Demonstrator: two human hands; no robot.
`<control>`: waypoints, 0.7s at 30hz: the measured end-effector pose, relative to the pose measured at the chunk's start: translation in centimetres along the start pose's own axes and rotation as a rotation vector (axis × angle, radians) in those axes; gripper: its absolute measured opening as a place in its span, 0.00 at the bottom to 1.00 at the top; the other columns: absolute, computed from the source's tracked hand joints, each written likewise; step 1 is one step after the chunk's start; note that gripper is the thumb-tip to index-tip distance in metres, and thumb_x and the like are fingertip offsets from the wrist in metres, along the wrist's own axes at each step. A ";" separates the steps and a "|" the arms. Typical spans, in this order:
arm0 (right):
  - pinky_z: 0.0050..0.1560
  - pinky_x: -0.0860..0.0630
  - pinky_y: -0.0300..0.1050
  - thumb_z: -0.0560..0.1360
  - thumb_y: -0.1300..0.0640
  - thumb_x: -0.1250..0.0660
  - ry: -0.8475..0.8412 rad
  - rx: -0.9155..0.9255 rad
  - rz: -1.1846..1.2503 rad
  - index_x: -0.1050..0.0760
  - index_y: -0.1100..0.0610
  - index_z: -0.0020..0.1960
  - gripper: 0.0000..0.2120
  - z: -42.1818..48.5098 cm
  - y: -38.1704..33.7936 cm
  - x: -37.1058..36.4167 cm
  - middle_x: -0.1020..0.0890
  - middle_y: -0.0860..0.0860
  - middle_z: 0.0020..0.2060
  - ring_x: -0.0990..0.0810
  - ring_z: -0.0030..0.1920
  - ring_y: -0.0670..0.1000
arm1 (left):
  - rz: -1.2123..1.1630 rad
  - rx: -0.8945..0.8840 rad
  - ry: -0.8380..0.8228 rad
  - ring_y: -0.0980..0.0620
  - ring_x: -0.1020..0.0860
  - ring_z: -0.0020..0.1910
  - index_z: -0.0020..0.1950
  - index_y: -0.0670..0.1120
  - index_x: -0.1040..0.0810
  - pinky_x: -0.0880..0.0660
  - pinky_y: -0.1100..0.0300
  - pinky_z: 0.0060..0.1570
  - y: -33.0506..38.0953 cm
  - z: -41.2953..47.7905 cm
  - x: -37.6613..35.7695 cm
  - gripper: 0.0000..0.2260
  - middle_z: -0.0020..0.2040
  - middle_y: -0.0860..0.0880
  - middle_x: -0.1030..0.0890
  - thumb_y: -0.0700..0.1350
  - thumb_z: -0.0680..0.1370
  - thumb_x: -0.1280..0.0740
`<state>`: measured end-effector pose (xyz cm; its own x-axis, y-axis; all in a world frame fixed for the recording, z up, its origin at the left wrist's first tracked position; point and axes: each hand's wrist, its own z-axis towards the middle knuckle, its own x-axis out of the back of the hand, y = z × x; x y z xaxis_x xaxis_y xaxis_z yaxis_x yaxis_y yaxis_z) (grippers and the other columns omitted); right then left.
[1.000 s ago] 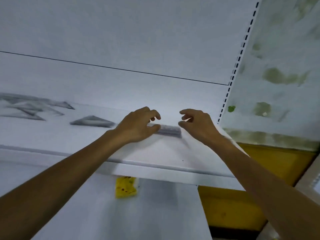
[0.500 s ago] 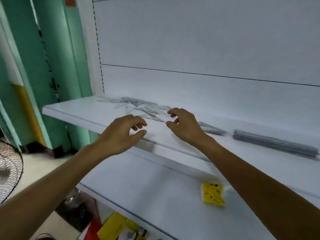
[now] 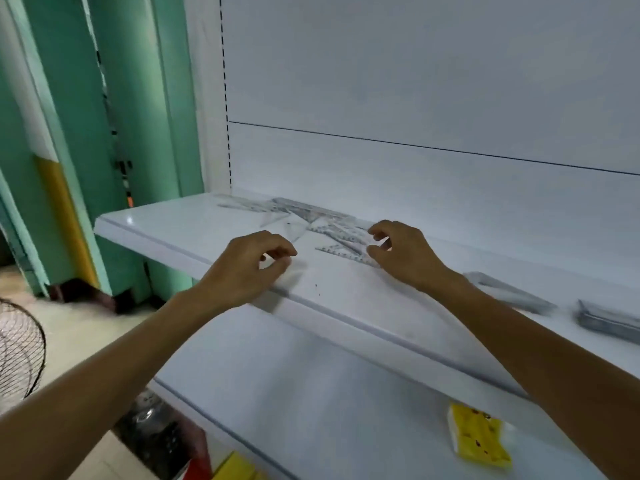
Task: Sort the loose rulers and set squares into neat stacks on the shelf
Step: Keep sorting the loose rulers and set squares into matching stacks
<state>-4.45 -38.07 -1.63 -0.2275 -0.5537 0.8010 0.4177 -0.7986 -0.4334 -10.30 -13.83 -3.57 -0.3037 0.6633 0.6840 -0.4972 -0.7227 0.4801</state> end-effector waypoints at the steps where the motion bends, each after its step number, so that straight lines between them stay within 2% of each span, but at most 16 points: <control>1: 0.53 0.29 0.42 0.74 0.56 0.35 0.008 -0.014 -0.010 0.26 0.59 0.59 0.14 1.1 0.4 0.0 0.22 0.54 0.55 0.24 0.53 0.52 | 0.004 -0.004 -0.002 0.65 0.24 0.43 0.49 0.47 0.20 0.30 0.70 0.47 -0.9 1.2 -0.2 0.06 0.46 0.53 0.20 0.39 0.75 0.34; 4: 0.53 0.28 0.43 0.74 0.56 0.36 -0.004 -0.064 -0.070 0.23 0.60 0.54 0.11 4.6 1.3 -0.9 0.21 0.54 0.54 0.23 0.52 0.52 | 0.046 -0.027 0.022 0.65 0.25 0.41 0.48 0.46 0.19 0.33 0.78 0.44 -3.8 4.4 -0.6 0.06 0.46 0.53 0.20 0.38 0.74 0.33; 7: 0.55 0.26 0.46 0.73 0.56 0.36 -0.071 -0.107 -0.149 0.22 0.60 0.52 0.10 7.0 1.9 -2.5 0.22 0.54 0.55 0.23 0.53 0.53 | 0.077 -0.038 0.002 0.61 0.24 0.42 0.48 0.47 0.20 0.34 0.78 0.43 -6.8 6.7 -0.8 0.06 0.46 0.52 0.20 0.39 0.74 0.33; 9: 0.55 0.26 0.46 0.73 0.55 0.35 -0.095 -0.123 -0.165 0.22 0.59 0.54 0.12 7.9 2.1 -3.4 0.22 0.54 0.56 0.23 0.54 0.52 | 0.114 -0.028 -0.090 0.56 0.25 0.47 0.50 0.49 0.20 0.35 0.75 0.46 -8.7 8.1 -1.0 0.06 0.49 0.52 0.21 0.42 0.75 0.33; 13: 0.55 0.25 0.48 0.72 0.47 0.33 -0.165 -0.126 -0.216 0.23 0.58 0.54 0.17 8.6 1.8 -4.9 0.19 0.53 0.51 0.22 0.50 0.52 | 0.201 -0.039 -0.353 0.53 0.31 0.62 0.58 0.53 0.24 0.36 0.56 0.64 -11.6 10.2 -1.9 0.11 0.61 0.52 0.25 0.50 0.76 0.35; 15: 0.55 0.24 0.49 0.72 0.46 0.33 -0.171 -0.110 -0.258 0.22 0.59 0.54 0.18 8.9 1.3 -5.4 0.18 0.53 0.49 0.21 0.50 0.53 | 0.215 -0.096 -0.400 0.54 0.35 0.67 0.64 0.54 0.29 0.40 0.57 0.67 -12.5 11.1 -2.1 0.17 0.67 0.54 0.30 0.53 0.76 0.37; 17: 0.54 0.26 0.43 0.72 0.48 0.33 -0.150 -0.088 -0.276 0.22 0.57 0.56 0.17 9.2 0.6 -5.7 0.18 0.52 0.50 0.22 0.50 0.52 | 0.212 -0.150 -0.464 0.56 0.39 0.70 0.67 0.54 0.31 0.43 0.61 0.68 -13.0 11.9 -2.1 0.19 0.70 0.55 0.34 0.55 0.77 0.38; 19: 0.50 0.29 0.41 0.73 0.50 0.35 -0.152 -0.043 -0.370 0.22 0.57 0.53 0.13 9.2 -0.2 -5.9 0.18 0.52 0.48 0.22 0.49 0.53 | 0.205 -0.184 -0.533 0.55 0.36 0.70 0.67 0.53 0.30 0.41 0.61 0.67 -13.3 12.4 -2.0 0.18 0.69 0.55 0.32 0.55 0.77 0.39; 21: 0.48 0.26 0.45 0.73 0.54 0.36 -0.174 -0.005 -0.491 0.22 0.60 0.48 0.10 9.2 -1.0 -5.9 0.18 0.55 0.43 0.22 0.45 0.56 | 0.207 -0.221 -0.547 0.54 0.31 0.65 0.64 0.53 0.28 0.35 0.57 0.64 -13.3 12.6 -1.7 0.17 0.65 0.55 0.28 0.55 0.77 0.39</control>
<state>4.57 -31.77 -2.13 -0.2460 -0.0662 0.9670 0.2941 -0.9557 0.0093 7.11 -7.80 -4.22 0.0194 0.2765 0.9608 -0.6467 -0.7294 0.2230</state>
